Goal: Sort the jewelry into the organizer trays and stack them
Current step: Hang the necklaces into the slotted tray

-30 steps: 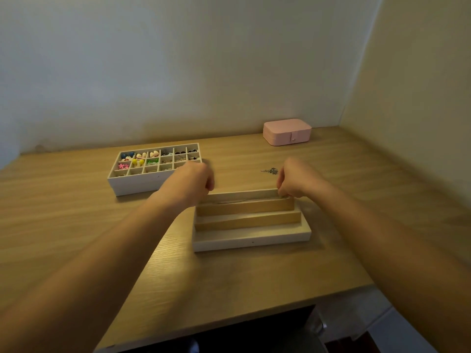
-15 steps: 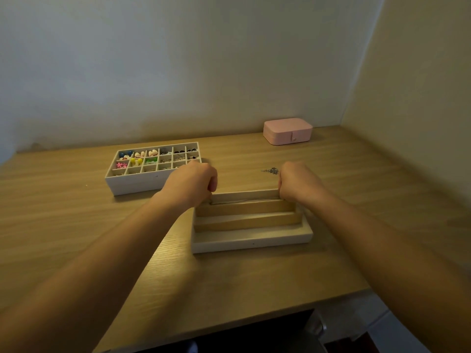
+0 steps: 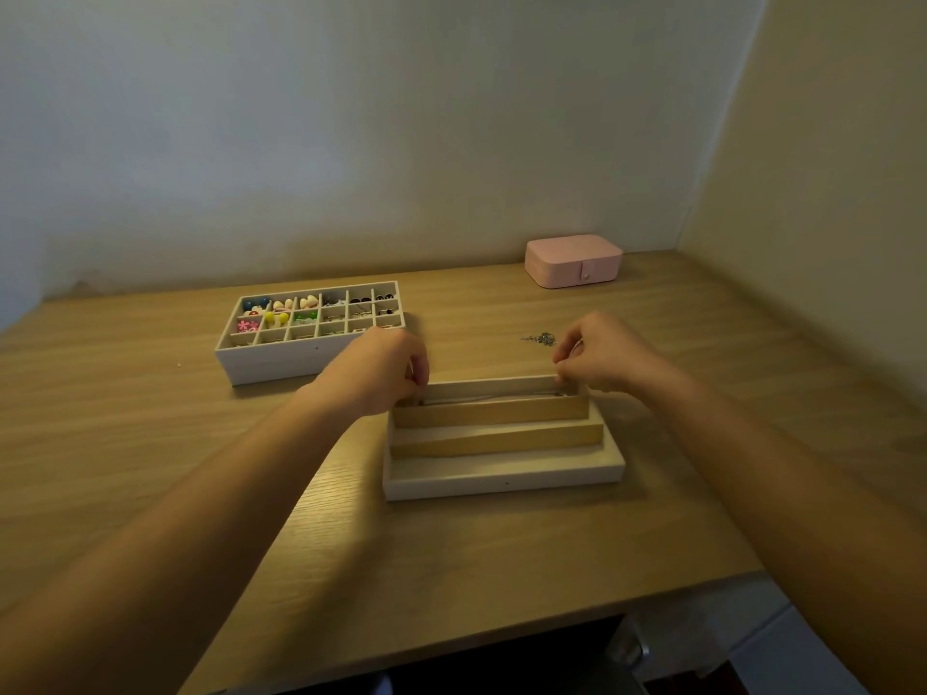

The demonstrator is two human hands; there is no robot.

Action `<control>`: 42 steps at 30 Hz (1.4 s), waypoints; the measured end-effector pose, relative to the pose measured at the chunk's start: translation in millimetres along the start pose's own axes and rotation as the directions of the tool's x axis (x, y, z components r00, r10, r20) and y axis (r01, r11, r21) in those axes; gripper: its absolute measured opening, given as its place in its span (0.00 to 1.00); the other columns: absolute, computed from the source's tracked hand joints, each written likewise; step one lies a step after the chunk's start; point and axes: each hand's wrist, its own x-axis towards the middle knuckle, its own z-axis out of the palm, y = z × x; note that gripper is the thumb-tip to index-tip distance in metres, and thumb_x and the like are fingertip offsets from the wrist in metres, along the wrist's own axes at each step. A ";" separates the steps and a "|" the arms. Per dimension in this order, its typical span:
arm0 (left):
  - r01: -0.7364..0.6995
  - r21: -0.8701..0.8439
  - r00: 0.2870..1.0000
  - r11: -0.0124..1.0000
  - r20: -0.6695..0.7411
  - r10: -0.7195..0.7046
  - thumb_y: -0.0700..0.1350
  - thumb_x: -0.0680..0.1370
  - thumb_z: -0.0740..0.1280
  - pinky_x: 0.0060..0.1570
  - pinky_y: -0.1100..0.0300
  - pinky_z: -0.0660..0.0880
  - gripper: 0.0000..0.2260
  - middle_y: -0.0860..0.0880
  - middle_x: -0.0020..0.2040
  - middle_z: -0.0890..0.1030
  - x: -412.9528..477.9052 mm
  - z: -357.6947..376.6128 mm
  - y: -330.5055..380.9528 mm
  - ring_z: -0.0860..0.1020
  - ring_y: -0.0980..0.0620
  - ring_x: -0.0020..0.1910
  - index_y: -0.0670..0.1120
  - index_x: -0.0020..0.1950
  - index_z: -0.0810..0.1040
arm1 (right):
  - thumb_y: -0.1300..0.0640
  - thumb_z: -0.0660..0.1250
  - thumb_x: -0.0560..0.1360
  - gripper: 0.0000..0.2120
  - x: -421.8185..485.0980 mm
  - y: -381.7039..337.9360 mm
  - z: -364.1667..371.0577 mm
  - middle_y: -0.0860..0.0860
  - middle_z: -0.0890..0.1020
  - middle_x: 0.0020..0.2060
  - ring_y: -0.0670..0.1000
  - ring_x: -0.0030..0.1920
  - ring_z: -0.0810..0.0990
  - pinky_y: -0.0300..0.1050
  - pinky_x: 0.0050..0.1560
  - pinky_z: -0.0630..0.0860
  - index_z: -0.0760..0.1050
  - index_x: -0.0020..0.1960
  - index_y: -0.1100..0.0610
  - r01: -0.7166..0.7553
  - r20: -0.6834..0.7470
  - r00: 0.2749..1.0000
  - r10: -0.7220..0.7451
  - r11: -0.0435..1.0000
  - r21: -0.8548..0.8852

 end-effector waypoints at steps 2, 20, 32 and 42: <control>0.007 -0.060 1.000 0.998 -0.011 -0.008 0.37 0.74 0.75 0.46 0.57 0.81 0.06 0.54 0.41 0.81 0.4 -0.1 -2.2 0.80 0.56 0.42 0.48 0.46 0.84 | 0.65 0.68 0.75 0.07 -1.8 1.7 0.7 0.48 0.86 0.35 0.45 0.40 0.83 0.42 0.39 0.76 0.83 0.44 0.56 -0.004 0.027 1.000 0.004 1.000 0.024; 0.011 -0.174 0.999 0.985 0.044 -0.003 0.31 0.75 0.62 0.53 0.53 0.80 0.16 0.56 0.46 0.85 -13.9 11.5 -4.8 0.81 0.57 0.48 0.51 0.48 0.82 | 0.61 0.64 0.80 0.09 1.3 7.5 11.2 0.50 0.87 0.36 0.48 0.44 0.86 0.54 0.58 0.80 0.83 0.46 0.57 -0.041 0.090 0.995 0.031 0.993 0.107; 0.068 -0.072 0.998 0.995 0.009 -0.067 0.37 0.77 0.60 0.46 0.48 0.81 0.14 0.56 0.44 0.83 -14.8 12.3 -3.6 0.80 0.53 0.44 0.55 0.44 0.81 | 0.60 0.62 0.79 0.12 1.2 3.8 8.8 0.49 0.87 0.34 0.50 0.44 0.86 0.55 0.57 0.81 0.83 0.47 0.62 -0.048 0.069 0.997 0.045 0.998 0.035; 0.078 0.016 0.996 0.997 0.035 -0.079 0.39 0.79 0.60 0.47 0.52 0.80 0.14 0.55 0.47 0.82 -22.8 10.8 -1.4 0.80 0.52 0.47 0.56 0.47 0.80 | 0.60 0.60 0.79 0.14 0.2 4.8 10.8 0.48 0.87 0.34 0.48 0.44 0.85 0.52 0.57 0.81 0.84 0.45 0.60 -0.050 0.065 0.997 0.051 0.999 -0.013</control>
